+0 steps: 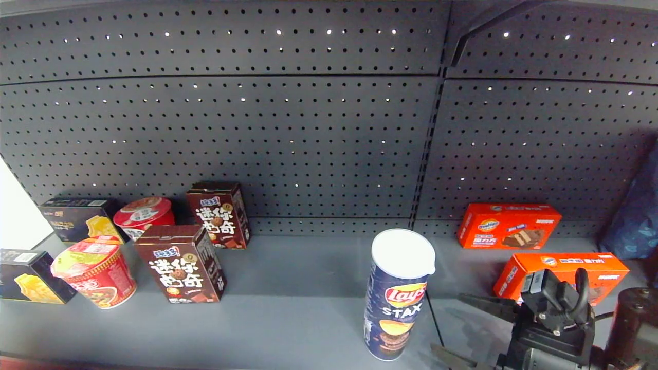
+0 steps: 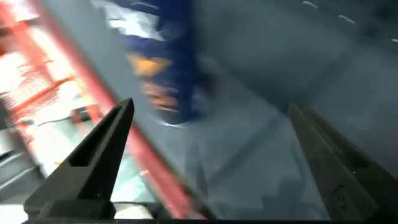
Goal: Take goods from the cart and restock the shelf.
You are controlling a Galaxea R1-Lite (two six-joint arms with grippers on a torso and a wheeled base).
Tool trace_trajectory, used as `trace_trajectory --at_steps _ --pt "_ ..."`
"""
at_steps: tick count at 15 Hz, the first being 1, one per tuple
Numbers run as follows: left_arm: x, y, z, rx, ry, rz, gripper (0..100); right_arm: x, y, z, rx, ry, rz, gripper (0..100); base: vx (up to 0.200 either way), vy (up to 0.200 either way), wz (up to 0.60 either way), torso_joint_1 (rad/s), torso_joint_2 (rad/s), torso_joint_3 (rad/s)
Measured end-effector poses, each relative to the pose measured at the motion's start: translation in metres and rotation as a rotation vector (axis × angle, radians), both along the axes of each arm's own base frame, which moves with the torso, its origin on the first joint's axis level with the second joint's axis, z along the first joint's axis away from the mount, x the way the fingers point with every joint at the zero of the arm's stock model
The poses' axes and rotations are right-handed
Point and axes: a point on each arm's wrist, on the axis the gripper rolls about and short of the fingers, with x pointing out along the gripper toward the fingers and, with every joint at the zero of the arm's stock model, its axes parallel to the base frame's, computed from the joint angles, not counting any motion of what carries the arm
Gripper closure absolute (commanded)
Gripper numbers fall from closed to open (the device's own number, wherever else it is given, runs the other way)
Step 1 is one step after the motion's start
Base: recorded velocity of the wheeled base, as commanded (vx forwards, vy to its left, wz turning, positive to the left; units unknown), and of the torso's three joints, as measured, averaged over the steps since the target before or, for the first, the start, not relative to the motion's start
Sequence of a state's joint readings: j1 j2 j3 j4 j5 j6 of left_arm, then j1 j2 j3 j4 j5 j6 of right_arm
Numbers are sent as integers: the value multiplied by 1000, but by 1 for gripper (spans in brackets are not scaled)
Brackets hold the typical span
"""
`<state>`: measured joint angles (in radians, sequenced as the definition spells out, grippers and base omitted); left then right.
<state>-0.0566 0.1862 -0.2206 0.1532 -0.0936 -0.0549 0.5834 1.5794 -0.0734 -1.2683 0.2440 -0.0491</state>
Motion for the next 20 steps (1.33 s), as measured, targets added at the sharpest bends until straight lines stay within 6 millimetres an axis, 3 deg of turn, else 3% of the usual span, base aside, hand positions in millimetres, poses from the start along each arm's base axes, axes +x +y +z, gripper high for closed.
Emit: trace_trajectory --at_steps 5,9,20 --pt "-1 0 0 0 -7 2 100 22 -4 7 10 -26 -98 0 0 0 0 0 0 0" --pt "-1 0 -1 0 -9 0 100 41 6 9 17 -43 -112 0 0 0 0 0 0 0" --pt "-2 0 -5 0 -8 0 100 40 20 0 -2 -13 -54 0 0 0 0 0 0 0"
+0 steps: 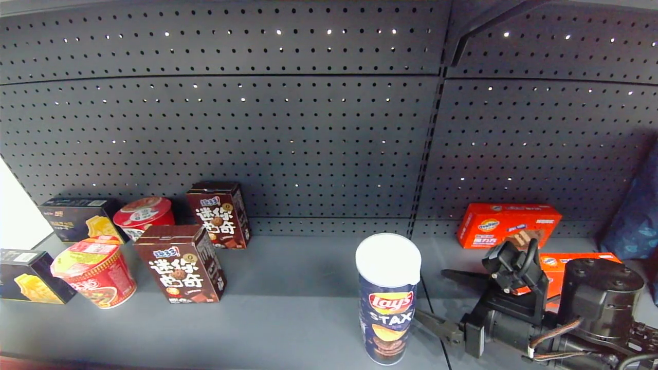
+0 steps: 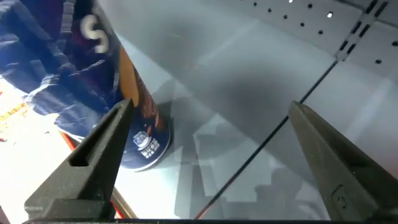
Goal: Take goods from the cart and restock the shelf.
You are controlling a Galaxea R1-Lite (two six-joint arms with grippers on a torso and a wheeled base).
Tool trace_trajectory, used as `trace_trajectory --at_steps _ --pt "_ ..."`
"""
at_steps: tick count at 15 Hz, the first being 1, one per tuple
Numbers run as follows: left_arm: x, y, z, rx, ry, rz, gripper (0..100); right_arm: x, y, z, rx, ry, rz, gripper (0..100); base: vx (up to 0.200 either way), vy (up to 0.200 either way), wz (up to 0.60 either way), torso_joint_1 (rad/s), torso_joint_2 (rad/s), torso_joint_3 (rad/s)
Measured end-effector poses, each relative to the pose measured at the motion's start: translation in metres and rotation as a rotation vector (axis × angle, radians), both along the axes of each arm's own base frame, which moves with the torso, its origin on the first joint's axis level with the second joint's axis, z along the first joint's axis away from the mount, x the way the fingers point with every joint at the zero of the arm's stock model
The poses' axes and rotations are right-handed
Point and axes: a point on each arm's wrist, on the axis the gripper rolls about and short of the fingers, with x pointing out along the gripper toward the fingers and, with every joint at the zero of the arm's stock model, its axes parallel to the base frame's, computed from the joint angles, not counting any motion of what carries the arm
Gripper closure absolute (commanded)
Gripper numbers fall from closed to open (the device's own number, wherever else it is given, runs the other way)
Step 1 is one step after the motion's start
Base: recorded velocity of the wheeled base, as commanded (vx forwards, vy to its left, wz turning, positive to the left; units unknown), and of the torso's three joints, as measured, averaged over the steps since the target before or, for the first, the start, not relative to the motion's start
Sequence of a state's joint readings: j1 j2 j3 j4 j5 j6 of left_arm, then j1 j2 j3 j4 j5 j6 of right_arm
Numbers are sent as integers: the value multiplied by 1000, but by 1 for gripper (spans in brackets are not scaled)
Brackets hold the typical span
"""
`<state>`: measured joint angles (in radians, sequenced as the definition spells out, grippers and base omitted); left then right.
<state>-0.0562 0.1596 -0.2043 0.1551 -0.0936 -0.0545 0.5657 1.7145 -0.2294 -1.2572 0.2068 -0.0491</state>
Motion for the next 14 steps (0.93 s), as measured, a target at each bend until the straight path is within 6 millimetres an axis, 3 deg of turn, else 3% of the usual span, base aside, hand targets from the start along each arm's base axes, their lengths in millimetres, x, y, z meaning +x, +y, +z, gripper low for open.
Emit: trace_trajectory --at_steps 9,11,14 --pt "-2 0 -5 0 6 3 100 -10 -11 3 0 -6 -26 0 0 0 0 0 0 0" --pt "-5 0 -6 4 9 5 100 -14 -18 11 19 -38 -44 0 0 0 0 0 0 0" --pt "-14 1 8 59 -54 -2 100 -23 -34 38 63 -129 -92 0 0 0 0 0 0 0"
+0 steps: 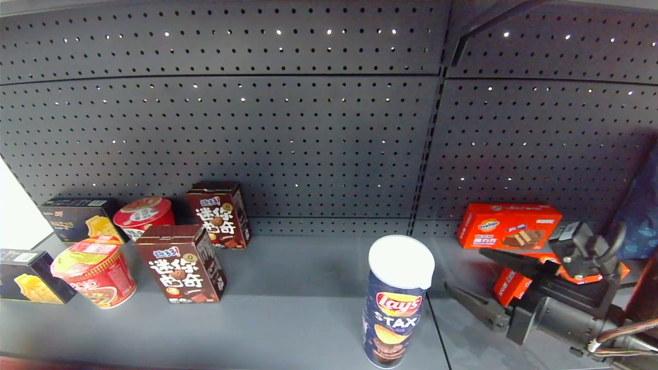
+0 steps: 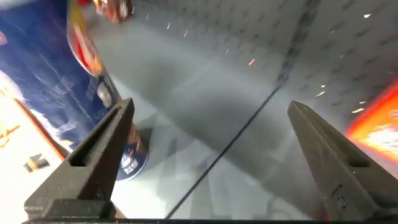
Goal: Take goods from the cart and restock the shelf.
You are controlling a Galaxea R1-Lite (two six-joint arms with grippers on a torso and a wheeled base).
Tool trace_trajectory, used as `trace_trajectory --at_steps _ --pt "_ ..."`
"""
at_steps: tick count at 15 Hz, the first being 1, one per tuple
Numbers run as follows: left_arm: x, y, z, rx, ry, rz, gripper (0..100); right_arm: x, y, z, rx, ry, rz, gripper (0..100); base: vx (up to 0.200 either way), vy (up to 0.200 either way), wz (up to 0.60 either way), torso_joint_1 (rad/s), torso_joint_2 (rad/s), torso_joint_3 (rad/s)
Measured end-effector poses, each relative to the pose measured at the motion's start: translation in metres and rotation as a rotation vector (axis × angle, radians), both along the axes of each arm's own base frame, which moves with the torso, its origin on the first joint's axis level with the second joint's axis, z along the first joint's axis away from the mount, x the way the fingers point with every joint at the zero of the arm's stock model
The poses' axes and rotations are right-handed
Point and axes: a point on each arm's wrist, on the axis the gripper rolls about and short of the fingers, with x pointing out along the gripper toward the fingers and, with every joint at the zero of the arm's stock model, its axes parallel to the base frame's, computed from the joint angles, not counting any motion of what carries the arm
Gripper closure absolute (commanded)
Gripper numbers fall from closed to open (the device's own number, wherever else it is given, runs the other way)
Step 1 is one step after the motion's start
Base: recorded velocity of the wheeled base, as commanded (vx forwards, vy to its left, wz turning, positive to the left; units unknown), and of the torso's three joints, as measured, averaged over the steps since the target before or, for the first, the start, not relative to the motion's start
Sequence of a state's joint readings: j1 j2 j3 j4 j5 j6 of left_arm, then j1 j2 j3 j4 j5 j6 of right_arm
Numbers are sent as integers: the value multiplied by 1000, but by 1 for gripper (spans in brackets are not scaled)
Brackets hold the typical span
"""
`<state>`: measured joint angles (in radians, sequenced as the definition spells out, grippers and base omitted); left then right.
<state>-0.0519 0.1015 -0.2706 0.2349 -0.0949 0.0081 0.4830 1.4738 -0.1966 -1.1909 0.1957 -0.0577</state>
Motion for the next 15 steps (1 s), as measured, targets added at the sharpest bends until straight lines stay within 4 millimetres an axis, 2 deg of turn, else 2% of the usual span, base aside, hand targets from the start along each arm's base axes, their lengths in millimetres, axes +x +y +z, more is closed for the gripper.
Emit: trace_trajectory --at_steps 3,7,9,11,13,15 --pt "-2 -1 36 105 -56 -44 100 -30 -20 22 -20 35 -43 0 0 0 0 0 0 0" --pt "25 -6 76 180 -2 -220 100 -99 -58 34 -43 75 -174 0 0 0 0 0 0 0" --pt "46 -10 85 170 49 -362 100 -133 -77 22 -45 65 -251 0 0 0 0 0 0 0" --pt "69 -14 95 149 61 -494 100 -160 -91 -1 -75 107 -331 0 0 0 0 0 0 0" --pt "99 -19 104 139 70 -566 100 -181 -100 -19 -91 111 -438 0 0 0 0 0 0 0" --pt "136 -26 111 137 53 -615 100 -192 -103 -29 -101 75 -525 0 0 0 0 0 0 0"
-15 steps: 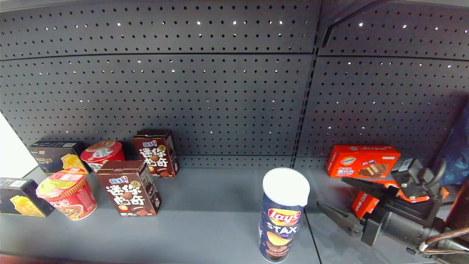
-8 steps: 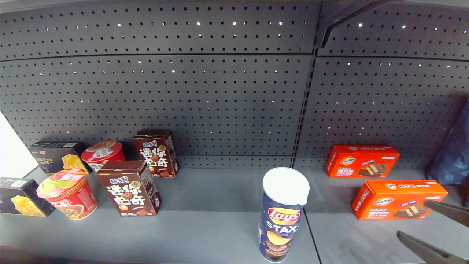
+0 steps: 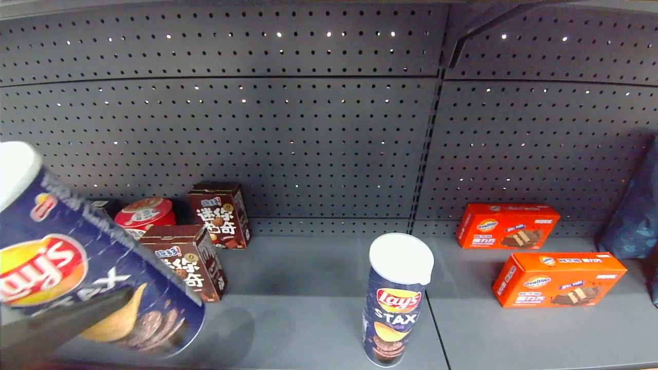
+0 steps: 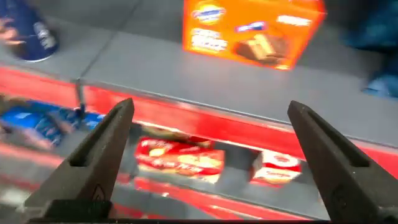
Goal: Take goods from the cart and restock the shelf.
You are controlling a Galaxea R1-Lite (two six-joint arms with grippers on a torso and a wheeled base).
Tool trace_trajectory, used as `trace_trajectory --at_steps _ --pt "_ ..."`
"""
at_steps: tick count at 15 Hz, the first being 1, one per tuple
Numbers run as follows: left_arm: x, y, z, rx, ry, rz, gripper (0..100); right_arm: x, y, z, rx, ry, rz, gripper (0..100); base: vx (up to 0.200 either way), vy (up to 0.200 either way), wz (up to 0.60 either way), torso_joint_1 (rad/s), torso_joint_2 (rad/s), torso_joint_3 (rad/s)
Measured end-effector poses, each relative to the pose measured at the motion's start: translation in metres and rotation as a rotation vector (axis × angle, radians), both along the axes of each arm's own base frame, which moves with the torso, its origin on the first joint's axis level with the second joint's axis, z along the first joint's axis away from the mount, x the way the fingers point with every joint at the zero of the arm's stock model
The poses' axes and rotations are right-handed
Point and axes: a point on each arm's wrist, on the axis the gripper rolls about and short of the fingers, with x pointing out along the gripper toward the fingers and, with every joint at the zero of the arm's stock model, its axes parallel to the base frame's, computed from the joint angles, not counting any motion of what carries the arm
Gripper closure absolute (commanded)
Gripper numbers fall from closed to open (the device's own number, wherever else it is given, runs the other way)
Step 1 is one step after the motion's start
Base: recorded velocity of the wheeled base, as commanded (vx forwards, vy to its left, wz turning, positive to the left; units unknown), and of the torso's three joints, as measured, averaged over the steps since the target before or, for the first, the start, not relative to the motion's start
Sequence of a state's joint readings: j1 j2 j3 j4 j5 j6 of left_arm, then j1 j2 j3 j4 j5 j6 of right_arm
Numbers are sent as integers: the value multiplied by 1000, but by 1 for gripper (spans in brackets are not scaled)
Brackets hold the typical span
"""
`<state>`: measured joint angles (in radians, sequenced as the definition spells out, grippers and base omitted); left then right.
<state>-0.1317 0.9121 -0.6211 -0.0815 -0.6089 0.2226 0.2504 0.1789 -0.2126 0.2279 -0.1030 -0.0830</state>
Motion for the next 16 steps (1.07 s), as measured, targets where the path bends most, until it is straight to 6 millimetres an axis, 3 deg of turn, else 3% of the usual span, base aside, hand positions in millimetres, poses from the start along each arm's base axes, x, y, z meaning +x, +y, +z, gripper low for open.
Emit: trace_trajectory --at_steps 4,9,16 --pt "71 -31 -2 -19 17 -126 100 -5 -1 -12 -12 -28 -67 0 0 0 0 0 0 0" --pt "142 -66 -12 2 101 -126 100 0 0 -22 -31 -78 -64 0 0 0 0 0 0 0" --pt "231 -126 -42 18 124 -202 100 3 1 -27 -37 -98 -63 0 0 0 0 0 0 0"
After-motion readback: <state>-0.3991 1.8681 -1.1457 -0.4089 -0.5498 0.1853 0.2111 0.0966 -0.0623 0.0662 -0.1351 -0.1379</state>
